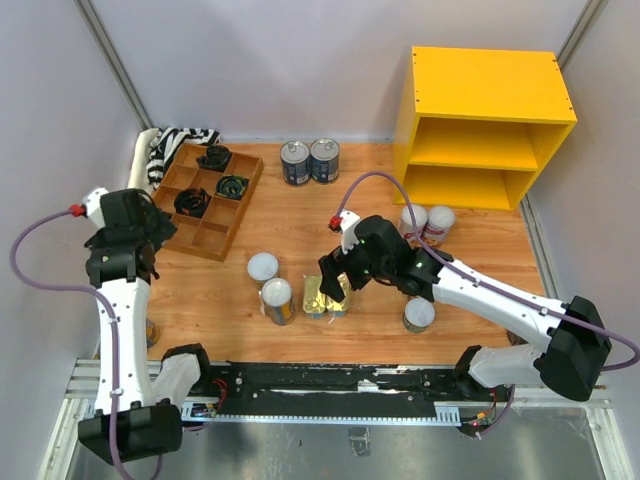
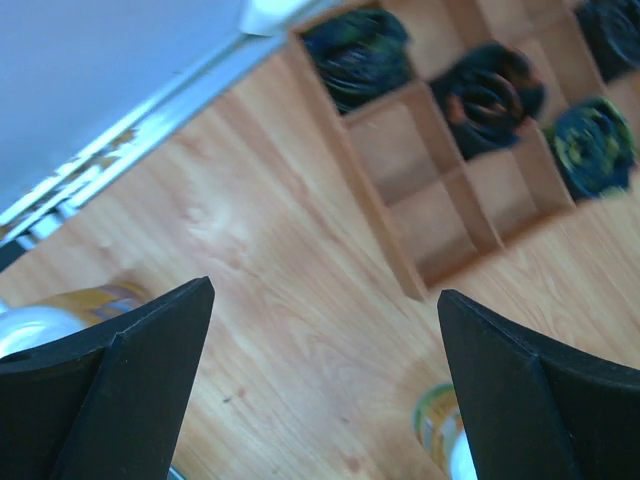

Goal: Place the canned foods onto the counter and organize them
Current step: Pick up the canned food from the corner of the board.

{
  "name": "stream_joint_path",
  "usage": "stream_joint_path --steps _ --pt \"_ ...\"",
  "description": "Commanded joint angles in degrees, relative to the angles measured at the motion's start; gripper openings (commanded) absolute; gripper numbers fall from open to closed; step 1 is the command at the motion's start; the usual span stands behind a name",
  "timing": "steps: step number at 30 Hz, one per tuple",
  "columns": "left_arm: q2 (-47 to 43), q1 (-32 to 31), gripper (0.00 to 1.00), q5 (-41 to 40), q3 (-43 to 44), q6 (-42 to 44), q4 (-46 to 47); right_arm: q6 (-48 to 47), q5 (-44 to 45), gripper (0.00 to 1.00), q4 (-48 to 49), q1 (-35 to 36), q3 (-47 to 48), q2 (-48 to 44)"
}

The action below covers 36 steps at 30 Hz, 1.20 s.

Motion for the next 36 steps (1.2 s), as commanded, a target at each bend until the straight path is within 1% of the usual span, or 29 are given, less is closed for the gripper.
stream_joint_path --steps 1,3,5,8,11,14,18,22,27,29,32,36 --pt "-3.85 10.0 1.0 -2.47 0.96 2.5 -2.19 -1.29 1.23 0.99 -1.16 -0.62 0.48 -2.22" --pt "-7.37 13.03 1.0 -5.21 0.01 2.05 -2.35 -1.57 1.49 0.98 -1.62 -0.62 0.94 -2.66" --pt "-9.05 15.38 1.0 -7.5 -1.51 0.64 -3.24 -1.67 0.99 0.99 -2.72 -0.61 1.68 -2.85" --pt "-9.32 18.6 1.0 -8.57 -3.51 -2.62 -3.82 0.0 -2.7 0.99 -2.18 -0.62 1.36 -2.71" --pt "-8.84 21.01 1.0 -11.25 -5.18 -6.4 -3.96 1.23 -5.18 0.99 -1.89 -0.6 0.82 -2.72" --pt "-7.27 21.65 1.0 -14.06 -6.32 -11.44 -5.49 1.53 -5.1 0.99 -1.86 -0.61 0.33 -3.6" --pt "-2.67 21.7 1.0 -16.36 -6.94 -18.97 -10.56 1.5 -4.52 0.99 -1.9 -0.53 -0.1 -4.94" --pt "-0.34 21.91 1.0 -17.41 -7.82 -23.97 -12.97 1.73 -5.12 0.99 -1.86 -0.45 -0.34 -5.07" --pt "-3.27 22.45 1.0 -18.03 -10.44 -23.8 -10.4 1.59 -4.91 0.98 -1.85 -0.44 -0.6 -5.33" --pt "-3.1 23.33 1.0 -18.88 -10.97 -23.79 -10.88 1.53 -4.75 0.98 -1.95 -0.43 -0.58 -5.33" --pt "-2.4 25.0 1.0 -17.91 -11.64 -23.42 -10.84 1.49 -4.86 0.99 -1.98 -0.43 -0.57 -5.02" --pt "-0.57 26.25 1.0 -18.54 -11.74 -25.39 -12.44 1.54 -5.01 0.99 -2.01 -0.44 -0.72 -4.72"
